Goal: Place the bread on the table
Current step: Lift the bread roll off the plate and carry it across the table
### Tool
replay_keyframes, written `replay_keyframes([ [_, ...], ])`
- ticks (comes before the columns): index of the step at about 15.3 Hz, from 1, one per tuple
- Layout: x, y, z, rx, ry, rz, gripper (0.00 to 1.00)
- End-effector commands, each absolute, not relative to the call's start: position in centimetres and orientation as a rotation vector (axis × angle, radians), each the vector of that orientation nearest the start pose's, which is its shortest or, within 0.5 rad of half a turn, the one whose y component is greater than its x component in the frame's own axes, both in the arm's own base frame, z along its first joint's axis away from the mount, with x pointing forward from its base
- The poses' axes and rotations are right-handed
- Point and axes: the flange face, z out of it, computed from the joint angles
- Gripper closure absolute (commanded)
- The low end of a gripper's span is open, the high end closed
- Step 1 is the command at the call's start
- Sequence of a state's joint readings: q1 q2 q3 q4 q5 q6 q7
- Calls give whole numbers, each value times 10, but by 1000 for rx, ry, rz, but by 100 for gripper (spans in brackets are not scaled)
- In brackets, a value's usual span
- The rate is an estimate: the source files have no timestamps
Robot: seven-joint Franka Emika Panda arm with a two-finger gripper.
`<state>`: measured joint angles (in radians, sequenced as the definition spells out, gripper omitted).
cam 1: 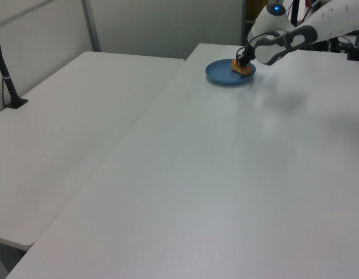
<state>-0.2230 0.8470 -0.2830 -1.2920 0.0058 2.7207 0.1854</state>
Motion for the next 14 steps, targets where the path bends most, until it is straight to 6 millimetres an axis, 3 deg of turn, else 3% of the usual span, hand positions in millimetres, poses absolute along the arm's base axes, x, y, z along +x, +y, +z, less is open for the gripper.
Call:
replay_keyframes([
  [1, 717, -325, 362, -3143, 844, -1042, 100],
  [2, 713, -321, 388, -3117, 847, -1081, 100],
  [4, 700, -305, 419, -3084, 840, -1089, 100],
  [5, 692, -283, 430, -3073, 800, -1076, 100],
  [8, 663, -203, 456, -3038, 651, -964, 100],
  [10, 643, -143, 480, -3044, 548, -784, 100],
  [11, 627, -99, 500, -3059, 468, -623, 100],
  [14, 589, -4, 529, -3072, 316, -406, 100],
])
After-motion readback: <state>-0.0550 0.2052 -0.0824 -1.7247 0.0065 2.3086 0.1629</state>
